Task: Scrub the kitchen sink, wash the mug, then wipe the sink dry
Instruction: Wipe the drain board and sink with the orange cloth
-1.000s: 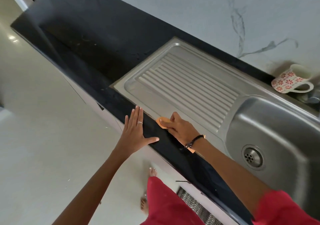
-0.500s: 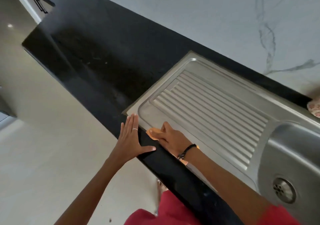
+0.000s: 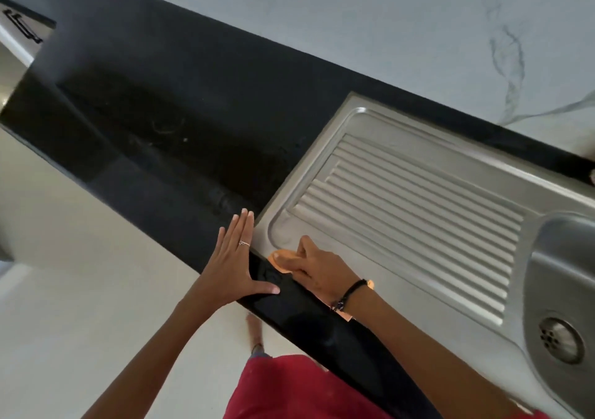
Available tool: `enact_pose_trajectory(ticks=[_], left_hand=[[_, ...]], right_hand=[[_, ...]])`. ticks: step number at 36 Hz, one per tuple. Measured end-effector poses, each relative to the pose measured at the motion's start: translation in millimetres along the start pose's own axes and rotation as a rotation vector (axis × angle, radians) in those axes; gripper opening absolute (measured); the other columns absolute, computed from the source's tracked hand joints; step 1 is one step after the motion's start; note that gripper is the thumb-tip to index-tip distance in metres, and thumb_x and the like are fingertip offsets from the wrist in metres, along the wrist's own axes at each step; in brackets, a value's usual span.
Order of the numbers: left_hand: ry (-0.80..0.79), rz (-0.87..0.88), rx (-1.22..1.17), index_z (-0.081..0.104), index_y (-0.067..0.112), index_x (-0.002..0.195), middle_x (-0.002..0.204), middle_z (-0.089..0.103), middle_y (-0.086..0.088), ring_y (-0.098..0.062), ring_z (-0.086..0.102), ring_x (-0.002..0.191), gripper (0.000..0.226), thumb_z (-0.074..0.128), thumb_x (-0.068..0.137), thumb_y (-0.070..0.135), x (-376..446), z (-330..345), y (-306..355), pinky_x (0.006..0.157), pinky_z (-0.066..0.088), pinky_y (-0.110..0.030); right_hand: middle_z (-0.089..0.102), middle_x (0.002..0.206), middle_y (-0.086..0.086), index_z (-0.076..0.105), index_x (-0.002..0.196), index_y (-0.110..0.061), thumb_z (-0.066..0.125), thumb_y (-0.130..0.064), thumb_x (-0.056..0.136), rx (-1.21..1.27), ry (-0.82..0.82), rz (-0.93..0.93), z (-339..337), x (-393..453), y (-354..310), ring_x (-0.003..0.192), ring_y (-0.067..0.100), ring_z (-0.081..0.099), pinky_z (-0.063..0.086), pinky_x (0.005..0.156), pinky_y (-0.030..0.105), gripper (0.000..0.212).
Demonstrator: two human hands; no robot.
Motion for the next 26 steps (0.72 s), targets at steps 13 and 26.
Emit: enact_pose_trajectory(ticks=[13,26], left_hand=[[-0.12,0.288,0.005,-0.04,0.022,0.131,0.14,-0.043,0.01,-0.005,-0.04,0.13,0.134,0.071,0.066,0.059,56.2,-42.2,-19.9,0.101,-0.031,-0.018],[-0.208,0.478,0.071,-0.039,0.022,0.129,0.141,-0.04,0.006,-0.011,-0.034,0.134,0.133,0.074,0.066,0.053,90.1,-50.1,-24.5,0.109,-0.021,-0.028]], right_hand=[[0.042,0.113,0.007,0.039,0.138,-0.036,0.005,-0.056,0.082,0.005,0.145,0.222,-1.0,48.0,-32.1,0.089,0.027,0.058,0.048,0.069,0.039,0.068],[0.038,0.118,0.004,0.035,0.14,-0.037,0.038,-0.03,0.097,0.176,0.272,0.552,-8.7,64.1,-24.4,0.1,0.028,0.056,0.046,0.081,0.038,0.044]])
Point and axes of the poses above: each hand's wrist, its own x-axis towards the middle knuckle, its own z-axis out of the palm, y = z × x, the point moved 7 cm from there along x, towards the middle knuckle
